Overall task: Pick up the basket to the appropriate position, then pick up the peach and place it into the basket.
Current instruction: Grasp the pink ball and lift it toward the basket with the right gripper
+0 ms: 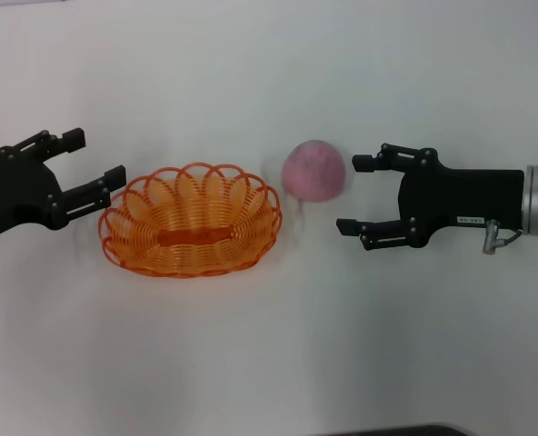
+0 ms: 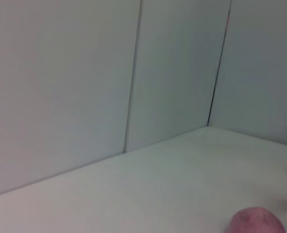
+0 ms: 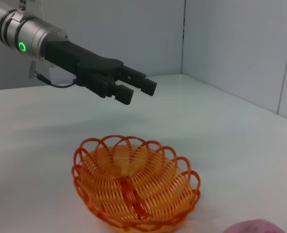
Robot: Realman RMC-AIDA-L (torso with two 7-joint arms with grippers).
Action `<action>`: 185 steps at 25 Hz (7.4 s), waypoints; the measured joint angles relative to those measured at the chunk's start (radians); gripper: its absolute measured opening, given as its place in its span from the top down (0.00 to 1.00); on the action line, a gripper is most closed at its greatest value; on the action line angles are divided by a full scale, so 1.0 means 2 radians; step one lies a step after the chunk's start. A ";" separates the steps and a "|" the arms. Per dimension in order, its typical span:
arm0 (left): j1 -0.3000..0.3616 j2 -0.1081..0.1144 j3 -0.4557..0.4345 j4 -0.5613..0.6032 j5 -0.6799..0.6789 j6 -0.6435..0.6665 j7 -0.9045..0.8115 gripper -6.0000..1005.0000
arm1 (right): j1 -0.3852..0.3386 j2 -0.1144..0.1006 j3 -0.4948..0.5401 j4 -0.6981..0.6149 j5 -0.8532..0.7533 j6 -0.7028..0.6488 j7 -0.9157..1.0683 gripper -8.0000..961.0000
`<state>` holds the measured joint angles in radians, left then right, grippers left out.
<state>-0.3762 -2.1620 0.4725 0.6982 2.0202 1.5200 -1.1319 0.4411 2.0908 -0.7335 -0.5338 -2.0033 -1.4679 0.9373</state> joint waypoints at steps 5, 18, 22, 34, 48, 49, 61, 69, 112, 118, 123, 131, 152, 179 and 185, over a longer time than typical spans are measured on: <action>0.003 0.004 -0.002 0.009 0.025 0.004 -0.007 0.21 | 0.000 0.000 0.000 -0.001 0.000 0.000 0.000 0.04; 0.074 0.006 -0.027 0.059 0.056 0.045 -0.013 0.21 | -0.002 -0.001 0.001 -0.002 0.000 0.000 0.000 0.04; 0.085 0.002 -0.035 0.060 0.077 0.050 -0.011 0.20 | -0.002 -0.001 0.002 -0.002 0.000 0.001 -0.001 0.04; 0.085 0.001 -0.044 0.057 0.078 0.059 -0.011 0.21 | -0.003 -0.001 0.003 -0.003 0.000 0.002 0.000 0.04; 0.087 0.001 -0.044 0.053 0.078 0.061 -0.011 0.21 | -0.042 -0.005 0.056 -0.044 0.000 -0.040 0.037 0.04; 0.087 0.001 -0.044 0.053 0.078 0.061 -0.011 0.21 | -0.041 -0.006 0.056 -0.045 0.000 -0.041 0.045 0.04; 0.088 0.000 -0.044 0.051 0.077 0.069 -0.012 0.20 | 0.002 -0.010 0.049 -0.140 -0.065 -0.069 0.298 0.04; 0.088 0.000 -0.044 0.050 0.078 0.072 -0.010 0.21 | 0.076 -0.017 0.051 -0.199 -0.192 -0.081 0.496 0.04; 0.084 0.000 -0.040 0.042 0.078 0.073 -0.009 0.21 | 0.211 0.011 -0.252 -0.197 -0.311 0.030 0.536 0.03; 0.084 0.000 -0.041 0.041 0.078 0.073 -0.008 0.21 | 0.232 0.008 -0.264 -0.144 -0.298 0.067 0.533 0.03; 0.084 0.001 -0.042 0.040 0.078 0.073 -0.008 0.20 | 0.242 0.006 -0.272 -0.114 -0.284 0.088 0.530 0.03; 0.085 0.001 -0.043 0.040 0.078 0.073 -0.008 0.21 | 0.255 0.005 -0.280 -0.075 -0.271 0.112 0.523 0.03; 0.086 0.001 -0.043 0.042 0.078 0.073 -0.011 0.20 | 0.255 0.006 -0.287 -0.073 -0.267 0.120 0.522 0.03; 0.083 0.002 -0.041 0.043 0.078 0.074 -0.015 0.21 | 0.226 0.004 -0.291 -0.160 -0.241 0.093 0.527 0.64; 0.083 0.002 -0.042 0.043 0.078 0.075 -0.018 0.21 | 0.208 0.003 -0.281 -0.211 -0.224 0.068 0.531 0.64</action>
<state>-0.2110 -2.1579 0.3891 0.7843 2.1767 1.6696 -1.1680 0.8568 2.0978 -1.2951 -0.9564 -2.4518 -1.3315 1.9990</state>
